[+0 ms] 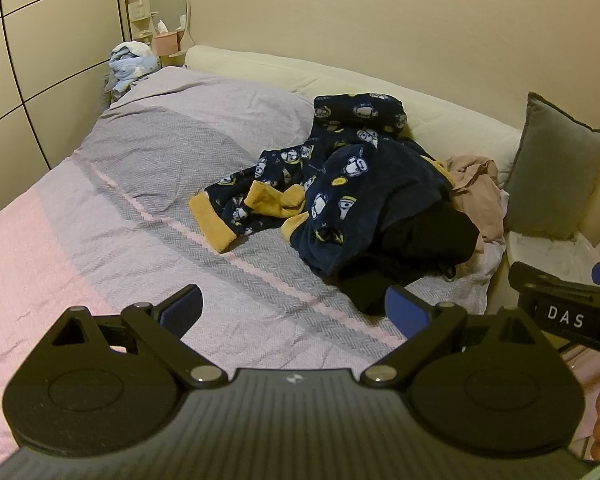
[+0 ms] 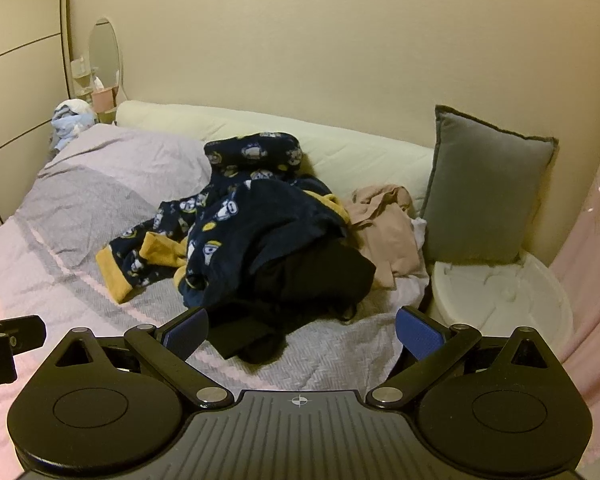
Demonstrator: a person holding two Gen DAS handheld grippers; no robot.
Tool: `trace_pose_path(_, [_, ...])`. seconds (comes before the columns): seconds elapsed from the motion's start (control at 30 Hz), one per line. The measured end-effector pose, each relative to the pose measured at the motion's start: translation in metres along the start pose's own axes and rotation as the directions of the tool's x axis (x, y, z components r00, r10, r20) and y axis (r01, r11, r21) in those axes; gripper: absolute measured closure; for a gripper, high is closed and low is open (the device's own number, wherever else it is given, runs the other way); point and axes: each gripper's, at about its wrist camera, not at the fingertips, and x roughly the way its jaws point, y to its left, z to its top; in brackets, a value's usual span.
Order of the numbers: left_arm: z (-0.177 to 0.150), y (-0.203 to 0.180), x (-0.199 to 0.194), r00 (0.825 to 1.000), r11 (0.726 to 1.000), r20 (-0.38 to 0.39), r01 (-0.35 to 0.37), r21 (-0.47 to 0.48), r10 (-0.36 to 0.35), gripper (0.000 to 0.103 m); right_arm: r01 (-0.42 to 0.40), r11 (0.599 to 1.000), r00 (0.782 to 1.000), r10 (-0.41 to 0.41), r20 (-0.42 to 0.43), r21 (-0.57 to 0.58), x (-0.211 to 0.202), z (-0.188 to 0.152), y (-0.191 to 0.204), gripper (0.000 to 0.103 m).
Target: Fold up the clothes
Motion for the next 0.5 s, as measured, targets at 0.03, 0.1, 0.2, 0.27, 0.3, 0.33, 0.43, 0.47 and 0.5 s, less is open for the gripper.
trace_pose_path(0.03, [0.0001,0.0002,0.0004,1.000,1.000,0.000,0.000,0.000,0.000,0.006,0.000,1.000,1.000,0.000,0.000,0.001,0.0003,0.0006,0.0002,0.001])
trace_pose_path(0.1, [0.0001,0.0016,0.0008,1.000,1.000,0.001,0.001,0.001,-0.001,0.006,0.000,1.000,1.000,0.000,0.000,0.003,0.0011,0.0018,0.0001,0.001])
trace_pose_path(0.2, [-0.0003,0.0028,0.0014,1.000,1.000,0.002,0.001,0.000,-0.001,0.006,0.001,1.000,1.000,-0.001,0.001,0.005,0.0019,0.0025,0.0003,0.001])
trace_pose_path(0.27, [-0.0010,0.0039,0.0018,1.000,1.000,0.003,0.001,-0.002,-0.001,0.006,0.001,1.000,1.000,-0.001,0.001,0.006,0.0021,0.0027,0.0011,0.001])
trace_pose_path(0.3, [-0.0012,0.0046,0.0019,1.000,1.000,0.003,0.001,-0.004,-0.001,0.006,0.002,1.000,1.000,-0.002,0.001,0.006,0.0023,0.0029,0.0012,0.001])
trace_pose_path(0.33, [-0.0011,0.0054,0.0019,1.000,1.000,0.003,0.001,-0.005,-0.001,0.006,0.002,1.000,1.000,-0.002,0.001,0.006,0.0023,0.0029,0.0013,0.001])
trace_pose_path(0.43, [-0.0022,0.0064,0.0016,1.000,1.000,0.002,0.002,-0.008,-0.002,0.006,0.003,1.000,1.000,-0.003,0.001,0.003,0.0023,0.0020,0.0020,0.001])
trace_pose_path(0.47, [-0.0025,0.0061,0.0017,1.000,1.000,0.001,0.003,-0.007,-0.003,0.006,0.003,1.000,1.000,-0.003,0.001,0.003,0.0024,0.0019,0.0020,0.001])
trace_pose_path(0.5, [-0.0027,0.0057,0.0018,1.000,1.000,0.001,0.003,-0.006,-0.003,0.006,0.003,1.000,1.000,-0.003,0.000,0.004,0.0027,0.0020,0.0017,0.001])
